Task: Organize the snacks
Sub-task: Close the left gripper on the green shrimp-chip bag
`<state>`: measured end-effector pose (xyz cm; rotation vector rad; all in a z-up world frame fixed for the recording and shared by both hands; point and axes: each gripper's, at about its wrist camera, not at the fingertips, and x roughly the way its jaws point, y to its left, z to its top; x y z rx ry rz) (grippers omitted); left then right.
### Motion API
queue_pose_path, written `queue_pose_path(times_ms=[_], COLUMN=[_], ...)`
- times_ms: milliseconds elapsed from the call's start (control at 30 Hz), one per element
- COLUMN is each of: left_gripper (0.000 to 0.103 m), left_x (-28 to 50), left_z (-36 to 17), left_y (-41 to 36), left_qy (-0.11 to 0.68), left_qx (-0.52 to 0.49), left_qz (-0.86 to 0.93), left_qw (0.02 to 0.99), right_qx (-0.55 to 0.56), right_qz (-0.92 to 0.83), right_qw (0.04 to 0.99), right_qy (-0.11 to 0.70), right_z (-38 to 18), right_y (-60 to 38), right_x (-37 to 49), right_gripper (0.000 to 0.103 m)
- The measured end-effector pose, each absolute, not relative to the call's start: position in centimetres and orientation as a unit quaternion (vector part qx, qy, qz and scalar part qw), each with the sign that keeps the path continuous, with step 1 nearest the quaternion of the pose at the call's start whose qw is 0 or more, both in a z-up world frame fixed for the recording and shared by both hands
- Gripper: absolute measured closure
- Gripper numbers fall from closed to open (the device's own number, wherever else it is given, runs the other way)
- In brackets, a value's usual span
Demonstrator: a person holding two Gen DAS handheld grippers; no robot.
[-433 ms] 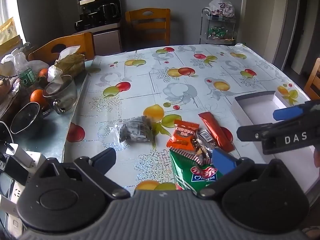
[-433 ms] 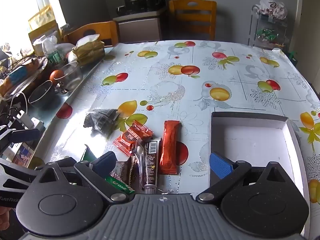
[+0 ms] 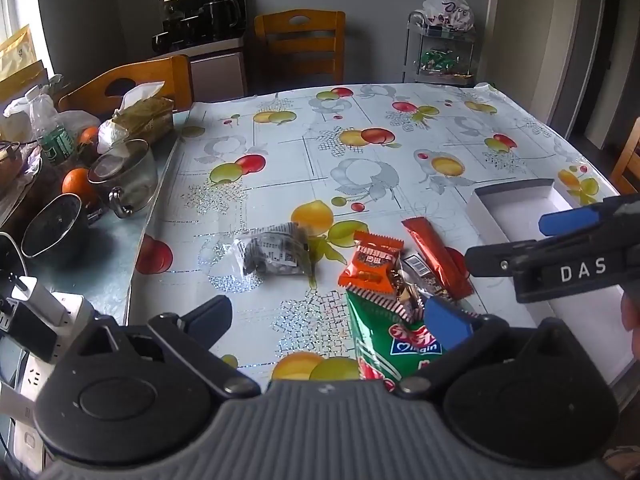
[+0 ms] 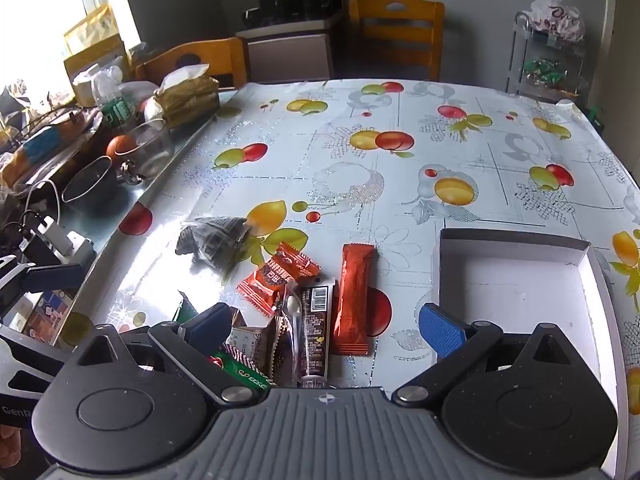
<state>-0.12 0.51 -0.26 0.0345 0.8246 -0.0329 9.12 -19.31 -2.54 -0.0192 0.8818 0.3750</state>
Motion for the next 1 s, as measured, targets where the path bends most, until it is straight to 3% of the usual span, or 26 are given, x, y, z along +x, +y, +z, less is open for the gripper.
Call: queue_pose_path(times_ms=[1000], left_gripper=[0.0], left_x=[-1.0], left_z=[-1.3], left_y=[-0.9], left_qy=[0.424], left_qx=[0.024], left_qz=[-0.042], left_qw=[0.904], right_qx=[-0.01], right_qz=[0.179], right_qw=[0.886], right_qy=[0.428], right_z=[-3.3], right_y=[-20.1], right_x=[7.9], right_gripper=[0.002])
